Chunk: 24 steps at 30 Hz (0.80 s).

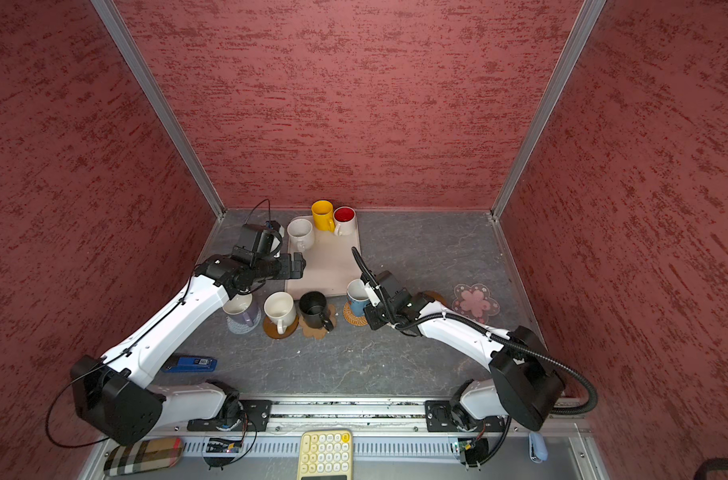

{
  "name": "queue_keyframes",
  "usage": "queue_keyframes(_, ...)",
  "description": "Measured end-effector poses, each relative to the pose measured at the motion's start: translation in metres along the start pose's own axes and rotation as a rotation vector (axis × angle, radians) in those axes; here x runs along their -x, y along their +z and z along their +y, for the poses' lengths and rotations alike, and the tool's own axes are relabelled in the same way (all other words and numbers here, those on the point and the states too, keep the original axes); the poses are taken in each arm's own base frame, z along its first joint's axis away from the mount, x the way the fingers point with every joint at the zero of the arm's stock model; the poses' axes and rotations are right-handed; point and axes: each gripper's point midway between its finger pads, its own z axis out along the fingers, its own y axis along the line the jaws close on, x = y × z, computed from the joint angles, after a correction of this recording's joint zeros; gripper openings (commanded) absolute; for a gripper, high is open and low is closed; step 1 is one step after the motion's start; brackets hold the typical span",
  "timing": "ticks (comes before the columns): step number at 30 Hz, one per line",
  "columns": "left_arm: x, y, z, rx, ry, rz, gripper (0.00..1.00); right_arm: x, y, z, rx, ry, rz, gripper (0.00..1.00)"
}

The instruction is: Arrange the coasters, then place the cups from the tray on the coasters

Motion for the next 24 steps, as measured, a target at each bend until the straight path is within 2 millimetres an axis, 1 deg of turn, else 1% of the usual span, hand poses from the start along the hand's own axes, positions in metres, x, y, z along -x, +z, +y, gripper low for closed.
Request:
queue_keyframes(7,0.0,0.0,0.0,0.0,0.0,0.002,0.99,0.004,0.001,-0.006,-0.036,0.001,-0.027,0.0)
queue_keyframes(18,0.0,0.0,0.0,0.0,0.0,0.002,0.99,0.001,0.005,-0.01,-0.05,0.008,-0.039,0.0)
queue_keyframes(24,0.0,0.001,0.0,0.0,0.0,0.002,0.99,-0.004,0.009,-0.01,-0.047,0.019,-0.037,0.0)
